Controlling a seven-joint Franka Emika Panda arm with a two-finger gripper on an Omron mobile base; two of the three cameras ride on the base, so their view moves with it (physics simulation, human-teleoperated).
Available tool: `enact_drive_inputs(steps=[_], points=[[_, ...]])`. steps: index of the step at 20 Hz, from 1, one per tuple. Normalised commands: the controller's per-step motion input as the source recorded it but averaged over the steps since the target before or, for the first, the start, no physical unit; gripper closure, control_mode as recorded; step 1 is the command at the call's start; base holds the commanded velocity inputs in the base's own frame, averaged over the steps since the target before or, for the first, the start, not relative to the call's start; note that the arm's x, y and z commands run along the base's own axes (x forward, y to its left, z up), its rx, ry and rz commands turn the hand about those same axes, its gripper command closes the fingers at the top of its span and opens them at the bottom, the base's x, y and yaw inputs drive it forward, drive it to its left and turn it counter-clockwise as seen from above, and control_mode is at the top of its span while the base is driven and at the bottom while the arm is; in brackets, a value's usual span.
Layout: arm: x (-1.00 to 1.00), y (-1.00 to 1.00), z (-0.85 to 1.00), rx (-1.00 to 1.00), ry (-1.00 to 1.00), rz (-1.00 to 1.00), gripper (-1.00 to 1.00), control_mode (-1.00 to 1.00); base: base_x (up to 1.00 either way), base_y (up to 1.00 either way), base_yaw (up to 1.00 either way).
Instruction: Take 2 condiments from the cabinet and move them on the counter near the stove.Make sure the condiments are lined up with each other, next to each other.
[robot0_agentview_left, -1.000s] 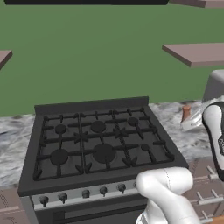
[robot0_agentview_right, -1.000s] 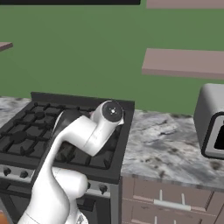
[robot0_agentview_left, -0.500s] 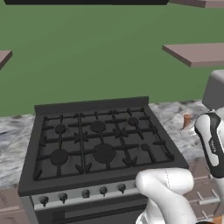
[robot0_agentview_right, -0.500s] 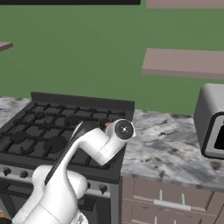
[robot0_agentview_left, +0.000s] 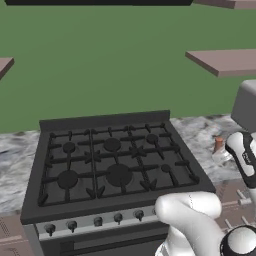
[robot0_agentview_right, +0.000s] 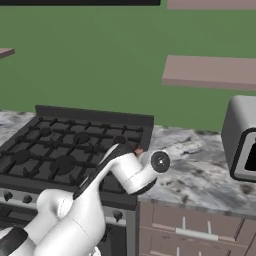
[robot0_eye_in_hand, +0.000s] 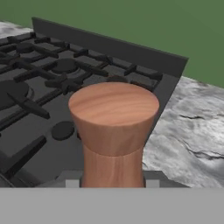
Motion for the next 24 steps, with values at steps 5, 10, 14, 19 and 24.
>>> enact_drive_inputs(steps=[5,10,14,19,24], points=[[0.01,-0.41,-0.26,0.07,0.01,0.13,1.0,-1.0,0.0,0.0,0.0],[0.0,-0.15,-0.03,0.11,0.0,0.06,1.0,-1.0,0.0,0.0,0.0],[0.0,-0.01,0.0,0.1,0.0,0.0,1.0,-1.0,0.0,0.0,0.0],[0.0,0.02,-0.12,0.02,0.0,0.01,1.0,-1.0,0.0,0.0,0.0],[0.0,0.08,-0.21,0.0,-0.05,0.02,1.0,-1.0,0.0,0.0,0.0]])
